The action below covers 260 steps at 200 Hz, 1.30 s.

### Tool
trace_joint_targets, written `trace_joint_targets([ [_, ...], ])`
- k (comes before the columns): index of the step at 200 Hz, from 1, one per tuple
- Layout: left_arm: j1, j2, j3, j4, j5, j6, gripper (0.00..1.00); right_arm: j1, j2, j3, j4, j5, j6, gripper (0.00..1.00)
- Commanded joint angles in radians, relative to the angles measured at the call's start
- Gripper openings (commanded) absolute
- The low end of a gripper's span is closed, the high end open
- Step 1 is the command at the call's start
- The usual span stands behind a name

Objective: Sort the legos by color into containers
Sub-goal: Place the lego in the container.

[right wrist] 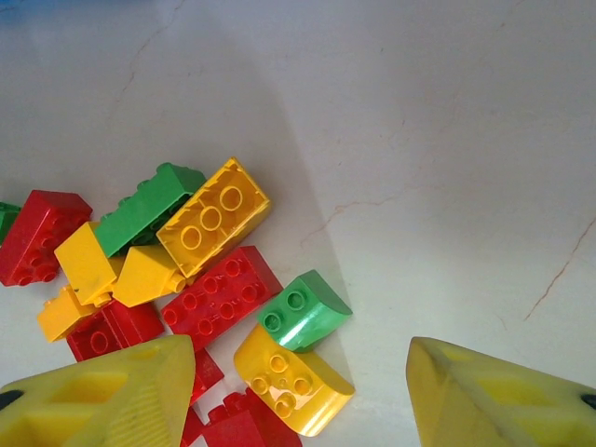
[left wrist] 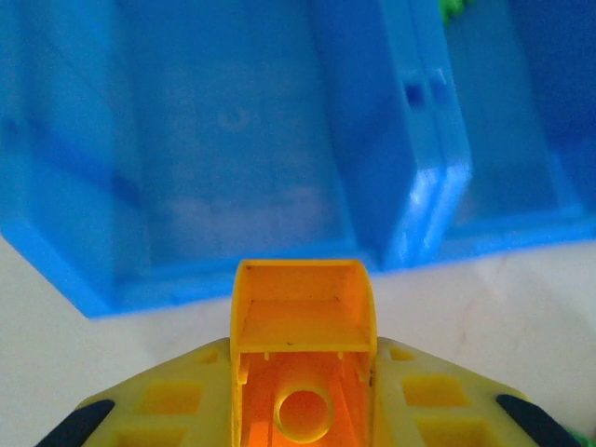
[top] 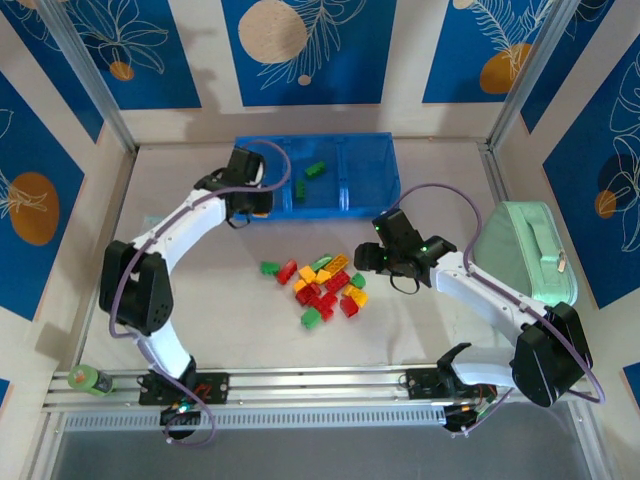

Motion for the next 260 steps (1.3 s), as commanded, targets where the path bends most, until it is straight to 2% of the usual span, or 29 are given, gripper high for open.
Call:
trace_joint_targets([
  [1, 0.04, 0.086, 0.112, -0.044, 0.015, 0.039, 0.27, 0.008, -0.015, -0.006, -0.02, -0.014, 0.021, 0.62],
  [69, 0.094, 0.306, 0.382, -0.117, 0.021, 0.076, 0.3, 0.022, -0.04, -0.021, -0.042, -0.015, 0.035, 0.62],
  [80, 0.096, 0.327, 0.419, -0.133, 0.022, 0.08, 0.36, 0.024, -0.04, -0.018, -0.048, -0.014, 0.034, 0.62],
  [104, 0.096, 0.336, 0.487, -0.175, 0.032, 0.079, 0.59, 0.027, -0.04, -0.006, -0.059, -0.01, 0.027, 0.63],
  [126, 0.094, 0.279, 0.461, -0.157, 0.039, 0.072, 0.68, 0.031, -0.036, 0.004, -0.059, -0.009, 0.026, 0.63],
  [166, 0.087, 0.082, 0.26, -0.061, 0.056, 0.04, 0.7, 0.059, 0.003, 0.038, -0.065, 0.004, 0.02, 0.63],
  [210, 0.074, -0.187, -0.08, 0.045, 0.071, -0.029, 0.71, 0.118, 0.086, 0.107, -0.06, 0.012, 0.012, 0.63],
  [260, 0.052, -0.473, -0.441, 0.092, 0.075, -0.12, 0.71, 0.209, 0.292, 0.313, -0.102, 0.01, 0.032, 0.63],
])
